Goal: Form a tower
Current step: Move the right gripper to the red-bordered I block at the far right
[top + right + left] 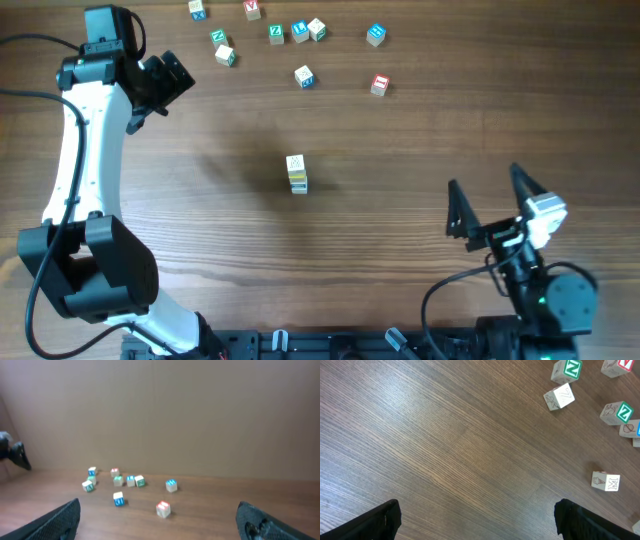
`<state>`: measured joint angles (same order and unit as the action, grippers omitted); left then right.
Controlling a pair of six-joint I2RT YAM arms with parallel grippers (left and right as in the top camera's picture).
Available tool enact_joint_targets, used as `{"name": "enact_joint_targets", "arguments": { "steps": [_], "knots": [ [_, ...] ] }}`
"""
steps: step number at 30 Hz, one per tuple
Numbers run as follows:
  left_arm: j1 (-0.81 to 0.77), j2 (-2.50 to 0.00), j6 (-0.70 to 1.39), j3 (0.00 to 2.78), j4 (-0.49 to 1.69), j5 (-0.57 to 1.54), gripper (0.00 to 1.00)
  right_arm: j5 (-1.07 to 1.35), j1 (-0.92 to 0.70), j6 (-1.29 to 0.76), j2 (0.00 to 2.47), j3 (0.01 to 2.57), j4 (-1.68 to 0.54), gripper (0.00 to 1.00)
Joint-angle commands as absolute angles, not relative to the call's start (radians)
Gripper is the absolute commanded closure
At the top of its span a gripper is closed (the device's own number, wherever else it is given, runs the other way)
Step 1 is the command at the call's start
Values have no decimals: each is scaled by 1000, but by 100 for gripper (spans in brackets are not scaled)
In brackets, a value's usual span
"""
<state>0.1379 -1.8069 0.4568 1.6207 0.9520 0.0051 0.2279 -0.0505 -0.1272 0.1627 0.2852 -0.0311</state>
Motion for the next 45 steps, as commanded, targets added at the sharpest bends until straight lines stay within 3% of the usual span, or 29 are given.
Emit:
{"name": "enact_joint_targets", "arguments": {
  "steps": [1, 7, 18, 25, 26, 29, 32, 37, 39, 45],
  "knots": [
    [140, -1787, 449, 1635, 954, -1, 0, 237, -53, -141, 339, 495, -104, 0],
    [140, -1787, 449, 1635, 954, -1, 0, 275, -53, -141, 694, 904, -344, 0],
    [140, -1787, 449, 1635, 954, -1, 0, 293, -53, -138, 1404, 1705, -995, 0],
    [140, -1787, 449, 1635, 954, -1, 0, 482, -53, -318, 1646, 1740, -902, 0],
    [140, -1787, 449, 1635, 954, -1, 0, 508, -53, -319, 1670, 1740, -872, 4],
    [140, -1787, 449, 1635, 954, -1, 0, 513, -66, -398, 1735, 1740, -808, 42],
    [140, -1787, 449, 1635, 954, -1, 0, 419, -104, -406, 1811, 1740, -773, 63],
    [140, -1787, 449, 1635, 954, -1, 0, 228, -176, -405, 1924, 1740, -742, 74],
    [140, -1787, 449, 1635, 954, -1, 0, 205, -200, -425, 1979, 1740, -713, 69],
    [140, -1787, 449, 1635, 954, -1, 0, 131, -256, -428, 2122, 1740, -590, 29]
  ]
}}
